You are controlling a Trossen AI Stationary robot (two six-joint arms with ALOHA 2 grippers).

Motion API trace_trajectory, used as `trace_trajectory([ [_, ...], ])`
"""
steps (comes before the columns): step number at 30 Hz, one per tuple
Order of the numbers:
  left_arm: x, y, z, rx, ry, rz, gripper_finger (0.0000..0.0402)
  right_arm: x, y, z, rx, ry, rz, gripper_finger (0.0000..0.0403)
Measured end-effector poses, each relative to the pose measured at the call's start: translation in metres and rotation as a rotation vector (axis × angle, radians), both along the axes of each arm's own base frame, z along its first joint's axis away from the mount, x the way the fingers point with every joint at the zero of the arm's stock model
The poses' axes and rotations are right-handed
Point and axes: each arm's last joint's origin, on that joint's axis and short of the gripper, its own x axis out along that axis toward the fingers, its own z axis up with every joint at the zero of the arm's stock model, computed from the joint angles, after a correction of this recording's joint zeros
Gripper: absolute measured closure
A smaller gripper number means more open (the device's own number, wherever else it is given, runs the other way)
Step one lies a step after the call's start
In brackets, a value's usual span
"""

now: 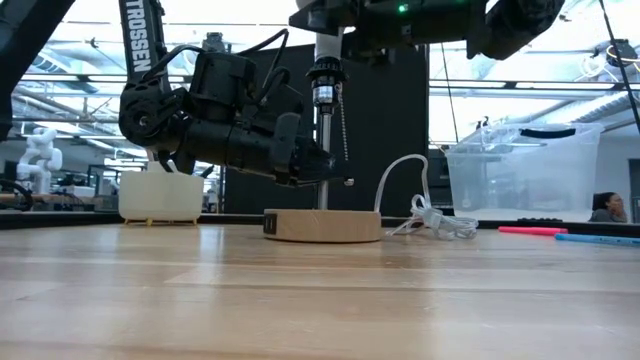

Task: Screw lightbulb
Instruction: Remove the lightbulb from the desk lamp

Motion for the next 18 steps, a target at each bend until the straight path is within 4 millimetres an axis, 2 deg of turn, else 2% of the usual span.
trace_trajectory([
  [14,0.0000,-0.0003,-0.0001,0.006,0.001,-0.011,0.0376,0.0011,-0.0084,0.0016,-0.012,-0.010,0.085,0.0193],
  [18,-0.0001,-0.0004,-0.0002,0.008,0.002,-0.021,0.0376,0.0013,-0.0092,0.0004,-0.018,0.006,0.095,0.0220],
])
